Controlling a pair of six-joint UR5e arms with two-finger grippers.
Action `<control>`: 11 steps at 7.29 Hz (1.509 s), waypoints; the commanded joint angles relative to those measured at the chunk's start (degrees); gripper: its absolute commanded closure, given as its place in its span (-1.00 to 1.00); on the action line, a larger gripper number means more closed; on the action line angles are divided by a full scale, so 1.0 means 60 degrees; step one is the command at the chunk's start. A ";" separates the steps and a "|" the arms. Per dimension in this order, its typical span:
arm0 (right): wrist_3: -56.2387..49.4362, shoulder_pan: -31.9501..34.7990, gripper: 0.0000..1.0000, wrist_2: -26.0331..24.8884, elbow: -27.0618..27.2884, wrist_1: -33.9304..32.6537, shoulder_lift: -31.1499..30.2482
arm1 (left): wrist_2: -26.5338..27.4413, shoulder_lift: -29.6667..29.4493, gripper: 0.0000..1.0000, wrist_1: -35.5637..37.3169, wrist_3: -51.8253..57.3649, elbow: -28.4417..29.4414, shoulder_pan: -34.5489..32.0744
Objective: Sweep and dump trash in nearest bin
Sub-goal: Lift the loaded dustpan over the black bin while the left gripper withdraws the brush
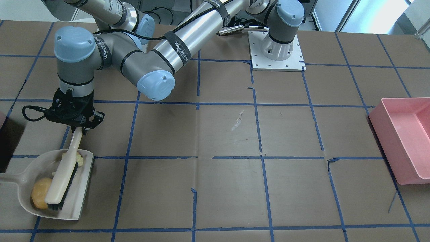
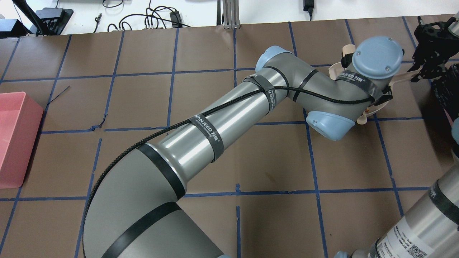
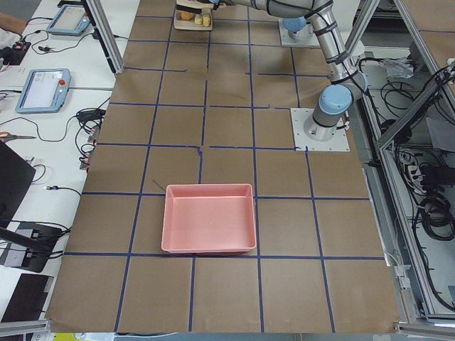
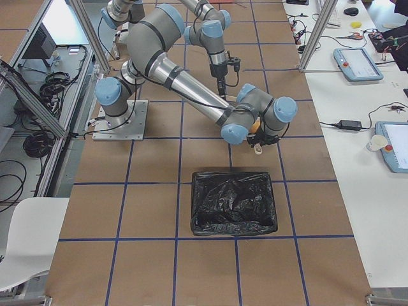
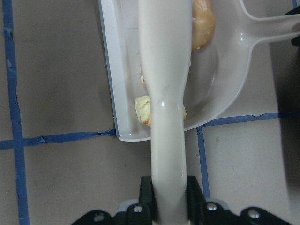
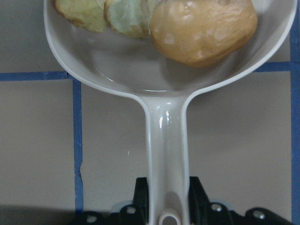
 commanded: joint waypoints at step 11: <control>-0.0030 -0.5691 1.00 0.0244 -0.2261 0.2303 -0.0781 | 0.0620 0.6265 0.97 -0.2067 0.1775 -0.7954 0.3631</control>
